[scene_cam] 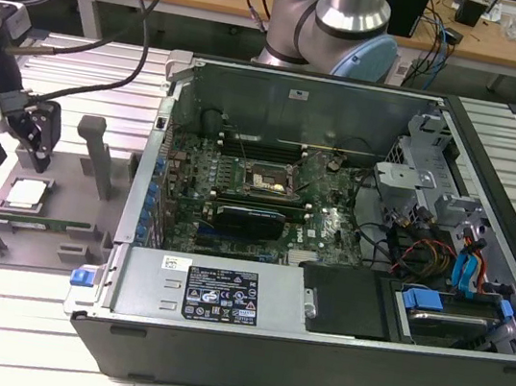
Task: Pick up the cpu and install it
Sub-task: 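Pick up the cpu and move it towards the insertion slot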
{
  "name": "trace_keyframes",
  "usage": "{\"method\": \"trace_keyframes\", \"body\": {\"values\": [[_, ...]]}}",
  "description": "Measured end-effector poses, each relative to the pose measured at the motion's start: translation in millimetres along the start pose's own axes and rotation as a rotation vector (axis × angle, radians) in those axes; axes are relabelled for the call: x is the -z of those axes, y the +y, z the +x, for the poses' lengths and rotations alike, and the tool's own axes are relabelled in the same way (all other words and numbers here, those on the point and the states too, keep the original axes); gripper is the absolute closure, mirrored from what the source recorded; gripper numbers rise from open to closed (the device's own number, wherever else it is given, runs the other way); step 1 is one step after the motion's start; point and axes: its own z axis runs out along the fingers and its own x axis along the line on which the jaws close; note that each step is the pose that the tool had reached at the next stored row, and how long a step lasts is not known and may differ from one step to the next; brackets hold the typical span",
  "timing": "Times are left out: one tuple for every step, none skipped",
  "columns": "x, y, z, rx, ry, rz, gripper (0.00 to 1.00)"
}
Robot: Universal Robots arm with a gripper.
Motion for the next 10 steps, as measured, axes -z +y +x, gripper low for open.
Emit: {"method": "trace_keyframes", "body": {"values": [[-0.5,0.0,0.0,0.0,0.0,0.0,0.4],[-1.0,0.0,0.0,0.0,0.0,-0.0001,0.4],[-1.3,0.0,0.0,0.0,0.0,0.0,0.4],[-1.7,0.0,0.0,0.0,0.0,0.0,0.4],[-2.2,0.1,0.0,0.0,0.0,0.0,0.4],[-2.4,0.1,0.1,0.0,-0.0001,-0.0001,0.4],[-2.6,0.1,0.1,0.0,-0.0001,0.0,0.4],[-2.9,0.1,0.1,0.0,0.0,0.0,0.4],[-3.1,0.1,0.1,0.0,-0.0001,0.0,0.4],[-3.3,0.1,0.1,0.0,0.0,0.0,0.4]]}}
